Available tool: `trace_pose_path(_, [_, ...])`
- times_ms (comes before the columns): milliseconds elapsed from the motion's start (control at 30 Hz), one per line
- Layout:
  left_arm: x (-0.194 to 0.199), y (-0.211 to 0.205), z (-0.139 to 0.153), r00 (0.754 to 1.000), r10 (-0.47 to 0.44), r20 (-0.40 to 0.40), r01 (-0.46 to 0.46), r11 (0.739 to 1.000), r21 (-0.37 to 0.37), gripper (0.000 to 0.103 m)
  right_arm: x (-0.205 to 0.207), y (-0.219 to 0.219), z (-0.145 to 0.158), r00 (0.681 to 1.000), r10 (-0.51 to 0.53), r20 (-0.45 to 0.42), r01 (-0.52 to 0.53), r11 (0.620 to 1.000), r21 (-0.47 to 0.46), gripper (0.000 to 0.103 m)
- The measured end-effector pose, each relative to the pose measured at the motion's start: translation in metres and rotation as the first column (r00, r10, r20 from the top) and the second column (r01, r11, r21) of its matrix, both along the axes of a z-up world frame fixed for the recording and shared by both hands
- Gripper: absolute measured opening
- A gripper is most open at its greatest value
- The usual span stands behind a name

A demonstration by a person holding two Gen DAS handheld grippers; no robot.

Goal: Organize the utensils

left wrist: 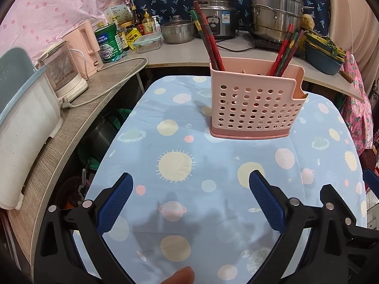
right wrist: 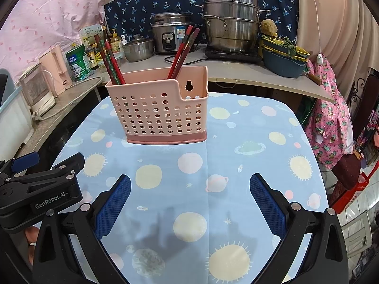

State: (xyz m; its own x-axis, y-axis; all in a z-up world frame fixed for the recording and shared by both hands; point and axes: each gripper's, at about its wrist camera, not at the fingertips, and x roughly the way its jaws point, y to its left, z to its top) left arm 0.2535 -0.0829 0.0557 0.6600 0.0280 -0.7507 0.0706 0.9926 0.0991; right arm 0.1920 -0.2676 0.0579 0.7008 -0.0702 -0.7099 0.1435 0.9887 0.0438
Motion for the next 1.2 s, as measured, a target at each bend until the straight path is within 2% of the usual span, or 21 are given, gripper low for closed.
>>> trace_pose_path(1200, [0.0035, -0.0017, 0.0003, 1.0, -0.007, 0.014, 0.007, 1.0, 0.011, 0.094, 0.0038, -0.0015, -0.0015, 1.0, 0.0, -0.003, 0.0, 1.0, 0.003, 0.097])
